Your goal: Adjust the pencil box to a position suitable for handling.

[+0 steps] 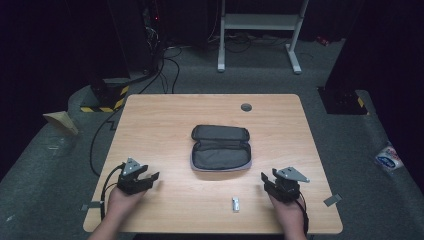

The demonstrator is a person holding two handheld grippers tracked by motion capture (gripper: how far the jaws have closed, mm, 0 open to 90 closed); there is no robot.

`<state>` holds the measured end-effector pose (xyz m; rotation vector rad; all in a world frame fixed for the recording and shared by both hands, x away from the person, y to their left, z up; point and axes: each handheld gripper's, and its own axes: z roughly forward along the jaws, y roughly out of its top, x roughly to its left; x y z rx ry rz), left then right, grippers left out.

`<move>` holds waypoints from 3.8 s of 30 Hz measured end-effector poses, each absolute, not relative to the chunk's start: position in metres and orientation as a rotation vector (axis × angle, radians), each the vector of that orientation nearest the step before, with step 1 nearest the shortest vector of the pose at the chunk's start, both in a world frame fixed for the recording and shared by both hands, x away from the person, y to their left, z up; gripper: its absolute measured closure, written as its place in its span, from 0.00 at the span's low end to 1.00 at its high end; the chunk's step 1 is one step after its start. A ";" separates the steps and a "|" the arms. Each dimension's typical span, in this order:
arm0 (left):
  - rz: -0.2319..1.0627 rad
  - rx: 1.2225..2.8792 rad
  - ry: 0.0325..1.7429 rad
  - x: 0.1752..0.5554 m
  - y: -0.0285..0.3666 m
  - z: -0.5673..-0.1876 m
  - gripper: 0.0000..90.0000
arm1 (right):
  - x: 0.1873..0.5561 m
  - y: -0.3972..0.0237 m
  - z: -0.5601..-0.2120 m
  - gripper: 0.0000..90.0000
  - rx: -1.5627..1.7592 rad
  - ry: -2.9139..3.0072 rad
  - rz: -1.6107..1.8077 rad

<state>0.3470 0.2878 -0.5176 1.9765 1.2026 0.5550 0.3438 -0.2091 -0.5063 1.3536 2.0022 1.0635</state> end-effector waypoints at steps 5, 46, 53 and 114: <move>0.546 1.971 1.241 0.342 0.296 -0.521 0.44 | 0.330 -0.209 -0.504 0.55 1.329 2.019 1.063; 0.564 2.018 1.277 0.347 0.290 -0.528 0.20 | 0.288 -0.136 -0.513 0.62 1.126 2.356 1.136; 0.563 2.018 1.277 0.347 0.290 -0.528 0.20 | 0.288 -0.131 -0.518 0.69 1.114 2.402 1.111; 0.563 2.015 1.266 0.345 0.290 -0.529 0.20 | 0.302 -0.169 -0.515 0.80 1.160 2.217 1.034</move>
